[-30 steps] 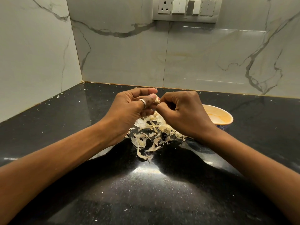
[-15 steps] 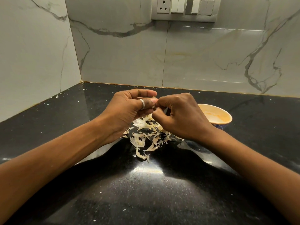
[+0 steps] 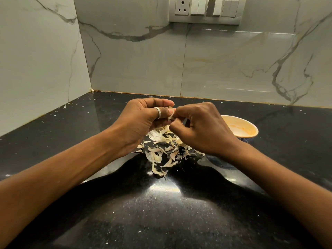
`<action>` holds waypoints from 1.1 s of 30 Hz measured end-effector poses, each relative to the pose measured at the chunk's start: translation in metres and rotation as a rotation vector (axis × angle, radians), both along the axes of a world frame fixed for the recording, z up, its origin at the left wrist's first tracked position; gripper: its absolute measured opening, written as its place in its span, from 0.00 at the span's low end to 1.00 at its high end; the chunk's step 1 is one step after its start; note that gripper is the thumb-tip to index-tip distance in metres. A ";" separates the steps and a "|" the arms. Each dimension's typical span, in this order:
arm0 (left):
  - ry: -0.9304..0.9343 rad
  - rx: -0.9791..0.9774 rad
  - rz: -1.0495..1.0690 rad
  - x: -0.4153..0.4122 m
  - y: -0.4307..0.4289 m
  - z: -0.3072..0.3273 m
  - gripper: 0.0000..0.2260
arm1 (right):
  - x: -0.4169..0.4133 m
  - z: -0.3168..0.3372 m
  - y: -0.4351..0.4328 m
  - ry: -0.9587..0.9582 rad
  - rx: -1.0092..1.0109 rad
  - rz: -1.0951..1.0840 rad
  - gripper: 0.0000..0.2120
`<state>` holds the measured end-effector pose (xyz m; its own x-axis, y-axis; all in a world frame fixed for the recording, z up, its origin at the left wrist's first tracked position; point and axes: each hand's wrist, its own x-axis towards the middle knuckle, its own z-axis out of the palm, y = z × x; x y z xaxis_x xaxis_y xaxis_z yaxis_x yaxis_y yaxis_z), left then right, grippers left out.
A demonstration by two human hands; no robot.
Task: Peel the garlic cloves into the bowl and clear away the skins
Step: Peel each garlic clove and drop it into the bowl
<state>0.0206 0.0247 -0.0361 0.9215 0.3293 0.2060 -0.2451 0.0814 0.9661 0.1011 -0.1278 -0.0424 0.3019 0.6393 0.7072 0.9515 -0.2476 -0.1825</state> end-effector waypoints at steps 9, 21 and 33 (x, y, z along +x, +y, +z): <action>-0.007 -0.017 -0.004 0.001 0.001 0.002 0.07 | 0.004 0.001 0.000 0.019 0.043 -0.024 0.12; -0.013 -0.033 -0.018 -0.001 -0.002 0.004 0.08 | 0.007 0.001 0.000 -0.003 0.064 -0.112 0.17; -0.007 0.027 -0.007 0.002 0.000 0.001 0.08 | 0.008 0.001 0.000 -0.042 0.069 -0.164 0.15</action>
